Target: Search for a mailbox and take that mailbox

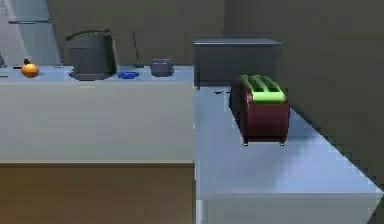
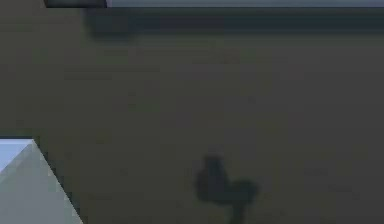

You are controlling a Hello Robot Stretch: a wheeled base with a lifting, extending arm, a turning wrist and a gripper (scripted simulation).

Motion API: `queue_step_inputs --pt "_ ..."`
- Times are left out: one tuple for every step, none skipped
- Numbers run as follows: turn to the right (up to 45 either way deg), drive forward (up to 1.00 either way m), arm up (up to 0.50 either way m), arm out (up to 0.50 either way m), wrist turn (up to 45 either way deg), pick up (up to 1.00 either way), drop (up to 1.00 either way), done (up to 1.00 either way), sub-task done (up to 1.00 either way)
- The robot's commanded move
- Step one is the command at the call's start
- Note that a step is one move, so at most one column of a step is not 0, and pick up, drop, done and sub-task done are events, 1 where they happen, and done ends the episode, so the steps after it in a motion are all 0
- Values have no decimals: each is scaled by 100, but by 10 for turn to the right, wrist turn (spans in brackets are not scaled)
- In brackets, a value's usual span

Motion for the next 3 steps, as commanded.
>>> queue_step_inputs --pt "-450 0 0 0 0 0 0 0 0" --pt "-450 0 0 0 0 0 0 0 0" --pt "-450 0 0 0 0 0 0 0 0"
